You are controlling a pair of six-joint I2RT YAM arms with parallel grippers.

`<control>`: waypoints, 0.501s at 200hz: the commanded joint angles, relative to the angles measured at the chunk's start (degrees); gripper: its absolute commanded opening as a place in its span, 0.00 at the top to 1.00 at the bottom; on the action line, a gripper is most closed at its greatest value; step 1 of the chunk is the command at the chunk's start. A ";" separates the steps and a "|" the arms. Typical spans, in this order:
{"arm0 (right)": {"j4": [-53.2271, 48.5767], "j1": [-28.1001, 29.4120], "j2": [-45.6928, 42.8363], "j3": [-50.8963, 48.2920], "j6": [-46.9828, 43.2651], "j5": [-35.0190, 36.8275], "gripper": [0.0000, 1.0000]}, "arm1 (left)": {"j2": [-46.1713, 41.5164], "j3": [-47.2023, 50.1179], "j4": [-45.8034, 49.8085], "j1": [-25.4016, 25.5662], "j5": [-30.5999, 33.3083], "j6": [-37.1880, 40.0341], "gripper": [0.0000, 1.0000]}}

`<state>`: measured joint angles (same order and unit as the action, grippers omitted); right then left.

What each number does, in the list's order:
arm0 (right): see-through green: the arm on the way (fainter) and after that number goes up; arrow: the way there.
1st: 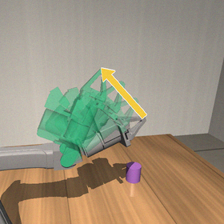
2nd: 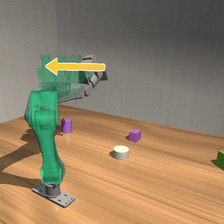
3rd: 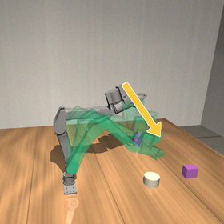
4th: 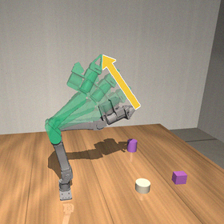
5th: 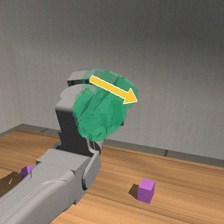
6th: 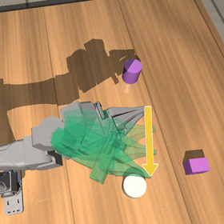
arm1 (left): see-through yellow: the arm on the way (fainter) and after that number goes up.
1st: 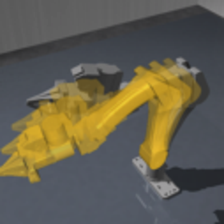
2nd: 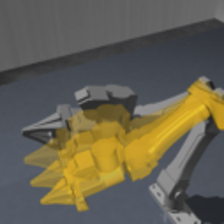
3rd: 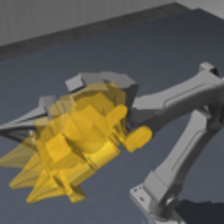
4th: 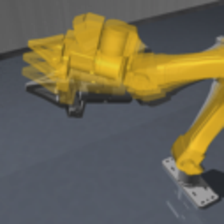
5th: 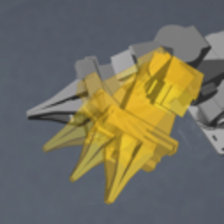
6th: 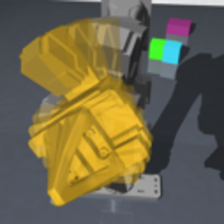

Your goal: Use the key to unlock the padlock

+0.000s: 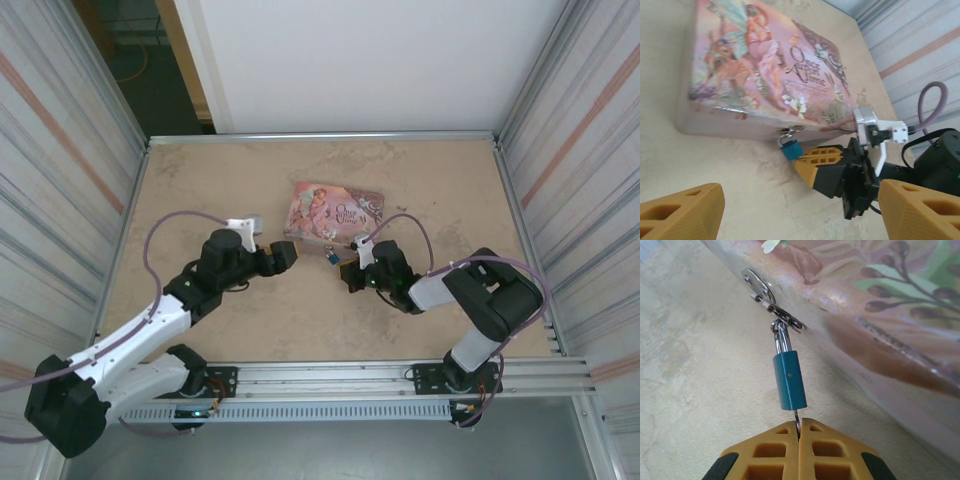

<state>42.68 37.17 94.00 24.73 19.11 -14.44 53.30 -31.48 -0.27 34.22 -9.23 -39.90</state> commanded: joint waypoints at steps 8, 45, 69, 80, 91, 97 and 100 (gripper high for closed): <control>-4.64 0.45 -3.08 2.47 2.70 -1.59 1.00 | -2.28 5.28 -5.20 -3.06 -3.78 -4.45 0.19; -10.07 -0.28 -5.49 3.65 5.31 -4.26 1.00 | -2.00 8.91 -9.07 -3.29 -6.27 -7.39 0.19; -13.08 -0.98 -7.19 4.39 7.94 -6.47 1.00 | -0.80 10.46 -11.98 -3.28 -7.79 -9.97 0.19; -13.80 -1.11 -7.83 4.69 9.59 -7.27 1.00 | -0.33 11.20 -13.30 -3.32 -8.06 -11.01 0.19; -14.85 -1.02 -8.27 5.18 10.98 -8.08 1.00 | -0.11 11.64 -13.96 -3.28 -7.99 -11.63 0.20; -15.51 -0.98 -8.43 5.55 11.77 -8.36 1.00 | 0.06 11.77 -14.05 -3.28 -7.85 -11.84 0.20; -15.77 -1.01 -8.52 5.65 12.13 -8.45 1.00 | 0.05 11.77 -14.05 -3.28 -7.83 -11.96 0.19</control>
<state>29.23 36.27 88.18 27.70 26.76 -19.25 53.06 -20.80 -10.33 31.11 -15.68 -49.04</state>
